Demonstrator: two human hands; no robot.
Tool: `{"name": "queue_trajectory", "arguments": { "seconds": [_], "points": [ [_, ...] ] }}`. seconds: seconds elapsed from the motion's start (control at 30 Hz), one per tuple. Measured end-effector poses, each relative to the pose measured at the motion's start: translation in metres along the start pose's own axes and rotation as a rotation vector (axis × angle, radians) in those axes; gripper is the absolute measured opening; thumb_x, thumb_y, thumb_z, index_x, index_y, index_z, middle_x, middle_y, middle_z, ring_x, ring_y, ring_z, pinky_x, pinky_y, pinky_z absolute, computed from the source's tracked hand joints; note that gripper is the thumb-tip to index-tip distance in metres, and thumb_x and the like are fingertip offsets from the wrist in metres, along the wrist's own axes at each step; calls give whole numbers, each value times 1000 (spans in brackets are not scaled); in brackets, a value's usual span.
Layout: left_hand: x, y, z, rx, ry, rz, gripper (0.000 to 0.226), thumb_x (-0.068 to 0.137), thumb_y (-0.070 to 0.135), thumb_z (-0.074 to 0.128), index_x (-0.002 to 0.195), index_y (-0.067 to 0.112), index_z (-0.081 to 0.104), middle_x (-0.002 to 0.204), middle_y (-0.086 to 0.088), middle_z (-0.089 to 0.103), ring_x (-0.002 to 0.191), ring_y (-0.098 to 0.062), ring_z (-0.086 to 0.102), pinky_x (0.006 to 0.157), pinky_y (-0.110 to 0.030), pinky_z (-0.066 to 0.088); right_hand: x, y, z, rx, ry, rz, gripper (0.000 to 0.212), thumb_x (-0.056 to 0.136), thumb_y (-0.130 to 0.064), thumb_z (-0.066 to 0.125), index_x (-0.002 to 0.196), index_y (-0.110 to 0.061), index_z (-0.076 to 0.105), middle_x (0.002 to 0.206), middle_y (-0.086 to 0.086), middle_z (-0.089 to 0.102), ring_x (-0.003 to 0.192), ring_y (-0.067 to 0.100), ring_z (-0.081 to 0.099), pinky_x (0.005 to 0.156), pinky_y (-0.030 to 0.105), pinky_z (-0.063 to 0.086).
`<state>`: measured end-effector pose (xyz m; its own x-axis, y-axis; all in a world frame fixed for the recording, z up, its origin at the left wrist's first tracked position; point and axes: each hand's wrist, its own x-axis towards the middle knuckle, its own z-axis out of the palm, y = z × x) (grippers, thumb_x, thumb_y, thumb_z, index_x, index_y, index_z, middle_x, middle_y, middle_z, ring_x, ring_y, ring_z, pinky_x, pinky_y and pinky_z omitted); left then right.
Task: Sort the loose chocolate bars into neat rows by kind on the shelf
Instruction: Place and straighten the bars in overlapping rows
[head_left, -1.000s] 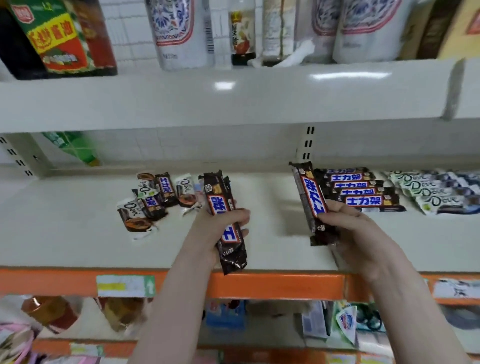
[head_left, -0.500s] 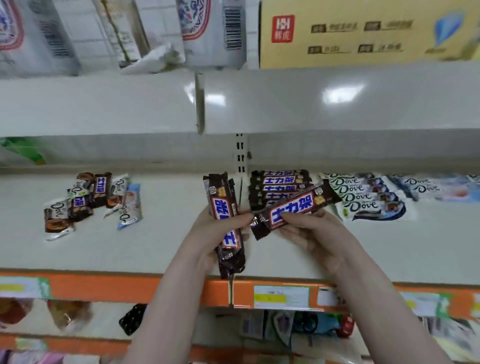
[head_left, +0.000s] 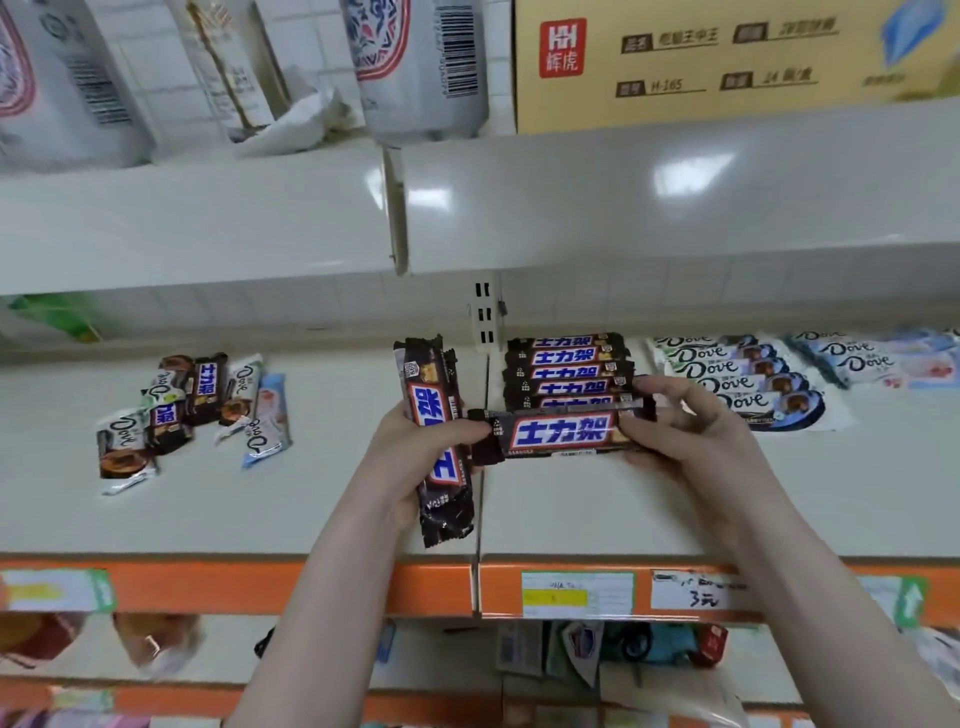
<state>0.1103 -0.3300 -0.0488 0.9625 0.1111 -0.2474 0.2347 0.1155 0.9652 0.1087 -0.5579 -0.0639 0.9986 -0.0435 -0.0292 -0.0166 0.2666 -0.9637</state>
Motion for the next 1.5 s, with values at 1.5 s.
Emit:
{"name": "queue_trajectory", "arguments": {
  "seconds": [1.5],
  "points": [
    [33,16,9,332,-135,-114,24,72,-3,67,88,11,54,73,-7,61,58,-18,59,54,-26,51,50,1,-37,-1349,-94,-693,33,77,-23,70,108,-11,67,98,8,63,92,26,58,82,32,45]
  ]
}}
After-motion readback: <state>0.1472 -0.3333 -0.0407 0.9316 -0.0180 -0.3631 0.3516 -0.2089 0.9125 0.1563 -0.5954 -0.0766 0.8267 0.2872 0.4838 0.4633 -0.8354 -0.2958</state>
